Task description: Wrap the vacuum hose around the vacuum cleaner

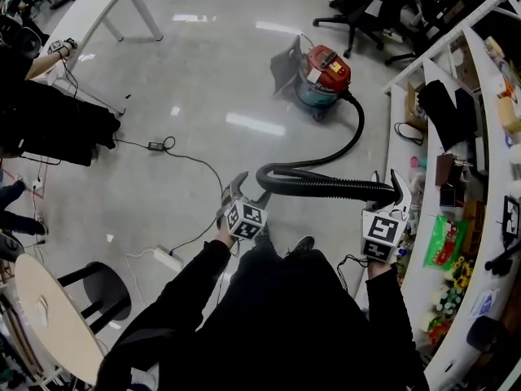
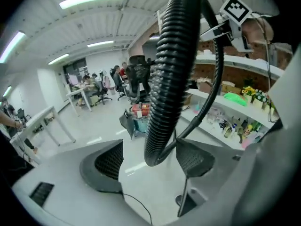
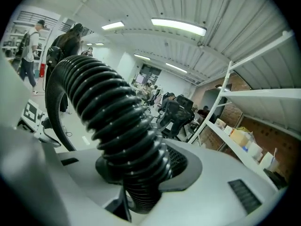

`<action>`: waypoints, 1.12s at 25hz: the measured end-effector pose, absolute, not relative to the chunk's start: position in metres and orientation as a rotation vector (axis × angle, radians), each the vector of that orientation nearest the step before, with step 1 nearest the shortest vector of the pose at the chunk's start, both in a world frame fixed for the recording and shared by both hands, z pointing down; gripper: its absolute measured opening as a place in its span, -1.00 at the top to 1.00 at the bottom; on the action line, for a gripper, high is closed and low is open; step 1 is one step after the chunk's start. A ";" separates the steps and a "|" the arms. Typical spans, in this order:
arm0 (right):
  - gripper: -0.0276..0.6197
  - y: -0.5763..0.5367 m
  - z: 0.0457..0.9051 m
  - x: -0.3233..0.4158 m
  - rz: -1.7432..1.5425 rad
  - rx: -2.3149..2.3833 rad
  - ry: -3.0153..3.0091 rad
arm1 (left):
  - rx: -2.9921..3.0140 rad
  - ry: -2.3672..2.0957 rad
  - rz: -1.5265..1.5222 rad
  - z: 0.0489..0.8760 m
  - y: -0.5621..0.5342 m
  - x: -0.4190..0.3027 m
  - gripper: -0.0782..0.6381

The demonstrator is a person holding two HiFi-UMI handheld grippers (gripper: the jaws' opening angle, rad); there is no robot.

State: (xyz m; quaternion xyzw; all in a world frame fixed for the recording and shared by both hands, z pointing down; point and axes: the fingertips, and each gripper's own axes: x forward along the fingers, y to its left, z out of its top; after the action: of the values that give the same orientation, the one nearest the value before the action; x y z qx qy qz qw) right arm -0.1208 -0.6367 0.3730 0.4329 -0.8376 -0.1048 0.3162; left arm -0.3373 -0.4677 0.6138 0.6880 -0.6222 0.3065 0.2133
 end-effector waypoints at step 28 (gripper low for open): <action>0.39 -0.819 0.534 -0.106 0.505 0.911 -2.586 | 1.898 -1.921 0.832 0.406 -0.598 -0.288 0.24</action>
State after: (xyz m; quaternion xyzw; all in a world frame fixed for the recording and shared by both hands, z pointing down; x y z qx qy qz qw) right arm -0.1062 -0.8194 0.5336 0.3217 -0.9131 0.1785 0.1759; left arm -0.2882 -0.5980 0.4063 0.6634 -0.6714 0.2906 0.1573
